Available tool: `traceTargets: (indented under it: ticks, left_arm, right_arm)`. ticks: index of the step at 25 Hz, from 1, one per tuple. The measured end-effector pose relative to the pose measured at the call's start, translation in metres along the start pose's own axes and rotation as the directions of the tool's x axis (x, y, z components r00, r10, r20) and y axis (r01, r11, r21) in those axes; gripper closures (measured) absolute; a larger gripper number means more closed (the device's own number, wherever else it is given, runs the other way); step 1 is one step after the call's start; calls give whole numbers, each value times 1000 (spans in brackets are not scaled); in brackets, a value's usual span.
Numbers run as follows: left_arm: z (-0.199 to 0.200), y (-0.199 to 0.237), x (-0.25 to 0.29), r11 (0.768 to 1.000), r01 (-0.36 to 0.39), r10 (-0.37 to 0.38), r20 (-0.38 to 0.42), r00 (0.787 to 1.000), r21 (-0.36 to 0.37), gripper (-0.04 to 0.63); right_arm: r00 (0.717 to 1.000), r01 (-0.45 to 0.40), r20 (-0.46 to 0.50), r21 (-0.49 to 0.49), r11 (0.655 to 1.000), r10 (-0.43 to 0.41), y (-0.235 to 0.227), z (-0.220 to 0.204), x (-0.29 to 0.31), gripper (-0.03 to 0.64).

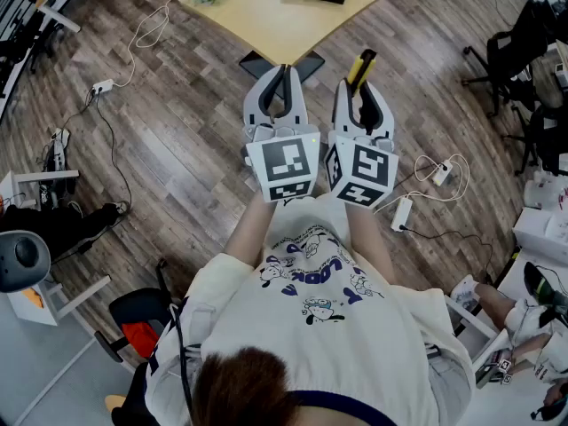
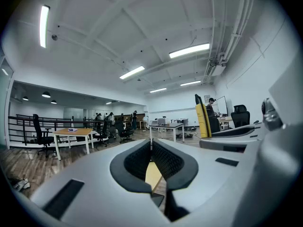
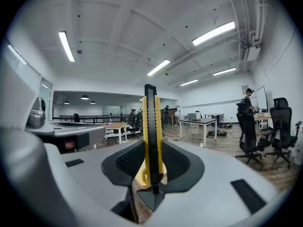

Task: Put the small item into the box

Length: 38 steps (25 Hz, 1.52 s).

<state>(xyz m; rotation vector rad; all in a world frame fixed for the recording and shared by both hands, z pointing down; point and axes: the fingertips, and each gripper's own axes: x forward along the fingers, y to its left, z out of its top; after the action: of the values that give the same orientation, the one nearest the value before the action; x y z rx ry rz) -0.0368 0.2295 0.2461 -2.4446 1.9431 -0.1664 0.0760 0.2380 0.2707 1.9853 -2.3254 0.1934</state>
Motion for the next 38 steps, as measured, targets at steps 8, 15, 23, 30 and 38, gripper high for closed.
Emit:
traceTargets:
  ticks: [8,15,23,30,38]
  left_arm:
    - [-2,5,3,1000,1,-1,-4,1000,-5,572]
    - [-3,11,9,1000,1,-1,-5,1000,-6,572]
    - [-5,22,22,1000,10,-10,-5,1000,-4,572]
    - [-9,33,33,999,35,-35,-5,999,-1,572]
    - [-13,45,42,999,45,-45,-16,999,-10,572]
  right_arm:
    - [1000,-5,-6,0,1000,5,5,-1,5,486]
    - [1000,-5,-11,0,1000,5,8,-2,12,486]
    - [1000,3,-7,2,1000,-3,14,-3,28,486]
    - [999,30,-11,10,999,-30,20,-5,39,486]
    - [998,52,-24,13,999,-52,23,-6,50,486]
